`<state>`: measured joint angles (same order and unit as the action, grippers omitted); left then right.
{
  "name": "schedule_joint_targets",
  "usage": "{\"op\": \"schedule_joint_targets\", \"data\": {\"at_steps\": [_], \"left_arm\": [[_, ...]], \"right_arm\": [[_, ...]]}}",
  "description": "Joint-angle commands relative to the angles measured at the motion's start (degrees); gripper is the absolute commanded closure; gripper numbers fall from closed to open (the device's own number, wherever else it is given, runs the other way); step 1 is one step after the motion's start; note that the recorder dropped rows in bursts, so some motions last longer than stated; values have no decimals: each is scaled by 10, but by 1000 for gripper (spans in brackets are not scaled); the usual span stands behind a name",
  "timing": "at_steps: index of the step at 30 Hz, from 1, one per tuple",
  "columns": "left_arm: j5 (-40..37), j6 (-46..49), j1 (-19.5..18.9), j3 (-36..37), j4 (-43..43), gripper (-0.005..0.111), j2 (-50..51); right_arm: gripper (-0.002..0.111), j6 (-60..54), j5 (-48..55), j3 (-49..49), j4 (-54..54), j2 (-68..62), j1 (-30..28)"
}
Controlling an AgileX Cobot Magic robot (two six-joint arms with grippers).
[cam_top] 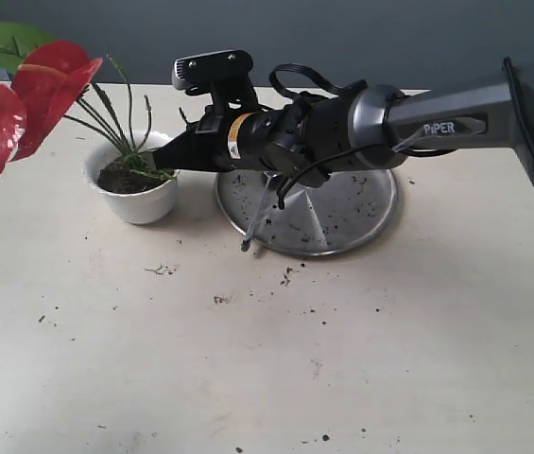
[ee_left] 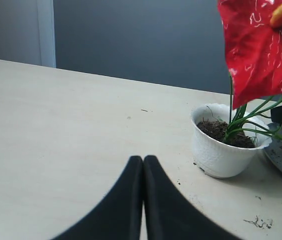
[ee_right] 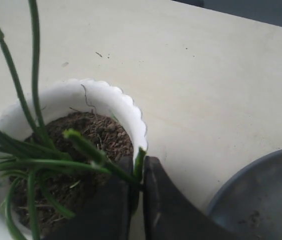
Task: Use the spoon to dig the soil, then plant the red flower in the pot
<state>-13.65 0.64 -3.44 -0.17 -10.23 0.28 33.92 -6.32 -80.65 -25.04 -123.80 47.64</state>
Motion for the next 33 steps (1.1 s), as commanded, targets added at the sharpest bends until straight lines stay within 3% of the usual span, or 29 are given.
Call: {"op": "schedule_joint_targets", "data": {"at_steps": [1, 18, 24, 33], "left_arm": [[-1, -1, 1, 2, 1, 106, -3], [-1, -1, 1, 2, 1, 106, -3], [-1, -1, 1, 2, 1, 106, -3], [-1, -1, 1, 2, 1, 106, -3]], "right_arm": [[109, -5, 46, 3, 14, -8, -4], [109, -2, 63, -46, 59, -23, -13], [109, -2, 113, -59, 59, -38, -2], [109, -3, 105, -59, 62, -50, 20]]}}
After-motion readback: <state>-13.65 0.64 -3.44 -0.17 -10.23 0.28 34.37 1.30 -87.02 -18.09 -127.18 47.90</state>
